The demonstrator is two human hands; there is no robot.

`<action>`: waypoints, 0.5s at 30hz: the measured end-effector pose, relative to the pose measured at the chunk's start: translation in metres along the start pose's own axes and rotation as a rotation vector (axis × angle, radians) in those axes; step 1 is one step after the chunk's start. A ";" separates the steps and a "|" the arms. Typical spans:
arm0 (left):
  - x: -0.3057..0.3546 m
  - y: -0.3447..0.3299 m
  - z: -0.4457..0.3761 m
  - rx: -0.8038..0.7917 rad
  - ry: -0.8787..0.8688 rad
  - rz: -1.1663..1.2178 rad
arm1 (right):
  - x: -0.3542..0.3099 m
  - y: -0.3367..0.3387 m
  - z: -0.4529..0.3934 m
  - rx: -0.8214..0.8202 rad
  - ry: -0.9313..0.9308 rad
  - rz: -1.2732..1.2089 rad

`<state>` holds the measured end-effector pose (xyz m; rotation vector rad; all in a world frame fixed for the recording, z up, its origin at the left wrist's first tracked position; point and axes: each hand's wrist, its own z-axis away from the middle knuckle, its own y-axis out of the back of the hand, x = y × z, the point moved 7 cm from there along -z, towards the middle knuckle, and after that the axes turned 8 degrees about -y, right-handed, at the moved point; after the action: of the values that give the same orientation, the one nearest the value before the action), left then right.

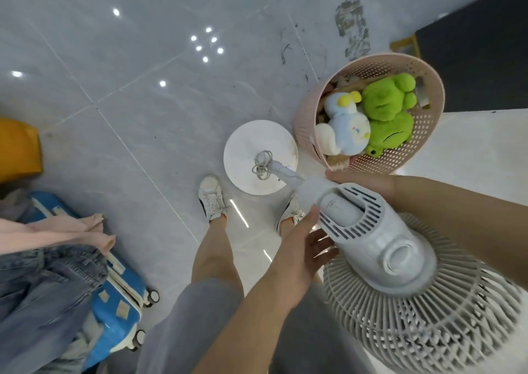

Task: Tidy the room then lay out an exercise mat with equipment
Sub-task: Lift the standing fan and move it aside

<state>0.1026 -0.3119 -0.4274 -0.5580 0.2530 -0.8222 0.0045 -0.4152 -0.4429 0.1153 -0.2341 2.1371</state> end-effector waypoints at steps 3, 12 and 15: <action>0.002 -0.013 0.009 -0.014 -0.089 -0.020 | 0.006 0.001 0.033 0.014 0.179 -0.049; -0.003 -0.029 0.022 0.093 -0.126 0.051 | 0.047 -0.027 0.098 0.783 0.324 0.122; -0.003 -0.017 0.020 0.176 -0.148 0.063 | 0.041 -0.037 0.099 0.858 0.341 0.092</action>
<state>0.0981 -0.3114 -0.4007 -0.4406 0.0608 -0.7302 0.0122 -0.3835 -0.3347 0.2310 0.8981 2.1683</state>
